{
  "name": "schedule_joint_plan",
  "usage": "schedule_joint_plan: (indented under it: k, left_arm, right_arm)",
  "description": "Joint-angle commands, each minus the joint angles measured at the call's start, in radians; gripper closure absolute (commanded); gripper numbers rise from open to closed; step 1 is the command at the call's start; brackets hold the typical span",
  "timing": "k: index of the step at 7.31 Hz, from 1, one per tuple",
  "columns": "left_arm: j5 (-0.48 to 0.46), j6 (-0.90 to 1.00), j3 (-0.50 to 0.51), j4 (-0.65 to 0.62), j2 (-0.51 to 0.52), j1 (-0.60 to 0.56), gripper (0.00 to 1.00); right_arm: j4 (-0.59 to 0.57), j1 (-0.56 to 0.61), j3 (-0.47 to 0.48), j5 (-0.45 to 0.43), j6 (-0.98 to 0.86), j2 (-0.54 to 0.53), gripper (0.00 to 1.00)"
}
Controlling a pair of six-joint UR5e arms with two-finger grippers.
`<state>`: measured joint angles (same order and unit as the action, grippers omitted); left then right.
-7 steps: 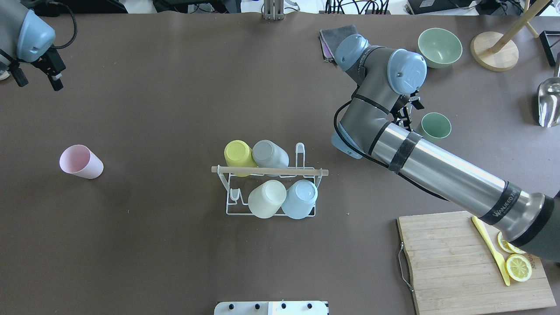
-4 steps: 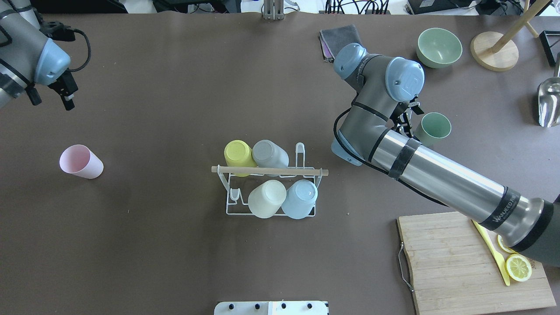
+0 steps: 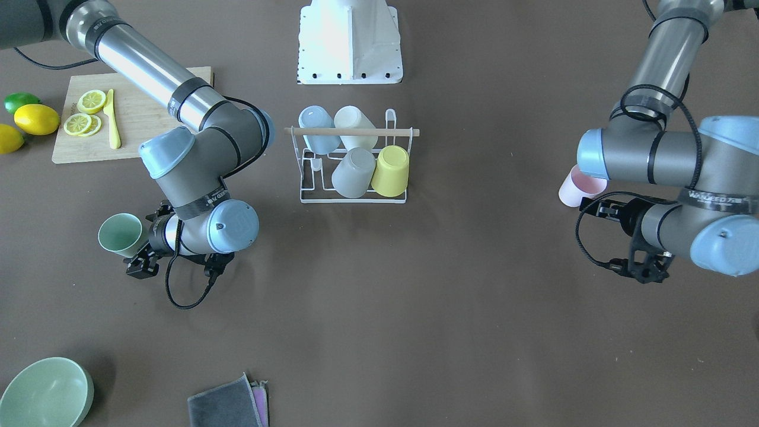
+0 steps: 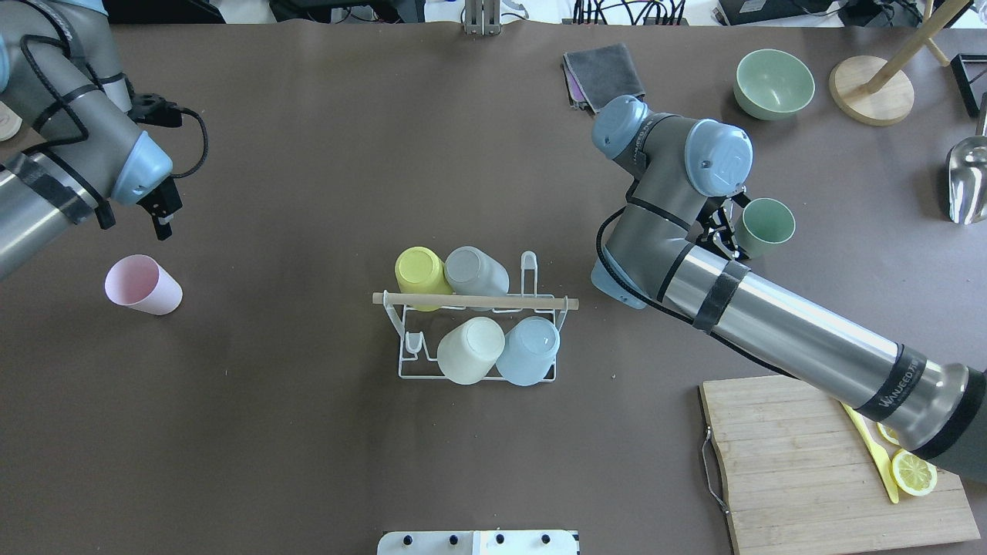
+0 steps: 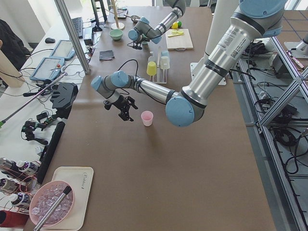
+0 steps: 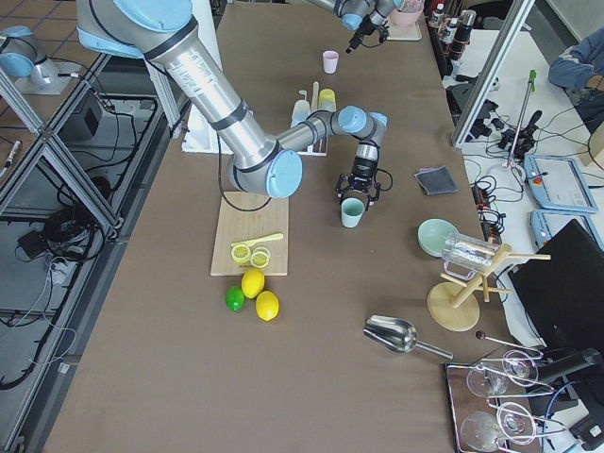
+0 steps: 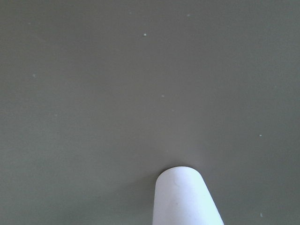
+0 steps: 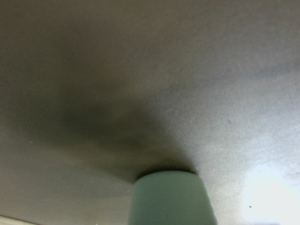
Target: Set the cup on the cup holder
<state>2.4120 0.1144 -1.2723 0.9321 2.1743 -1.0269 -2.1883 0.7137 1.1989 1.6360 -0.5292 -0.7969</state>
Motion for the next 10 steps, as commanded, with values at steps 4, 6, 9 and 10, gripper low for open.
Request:
schedule_joint_plan:
  k: [4, 6, 9, 10]
  left_arm:
    - [-0.01, 0.007, 0.03, 0.019, -0.002, 0.05, 0.02]
    - [-0.013, 0.005, 0.05, 0.017, -0.008, 0.088, 0.02]
    - [-0.036, 0.02, 0.066, 0.017, -0.005, 0.091, 0.02]
    - [-0.045, 0.06, 0.068, 0.016, -0.001, 0.091, 0.02]
  right_arm:
    - [0.007, -0.023, 0.019, -0.024, 0.002, -0.034, 0.0]
    - [0.005, -0.023, 0.027, -0.039, 0.002, -0.045, 0.0]
    - [0.005, -0.025, 0.108, -0.047, 0.002, -0.116, 0.0]
    - [0.005, -0.025, 0.114, -0.048, 0.002, -0.117, 0.0]
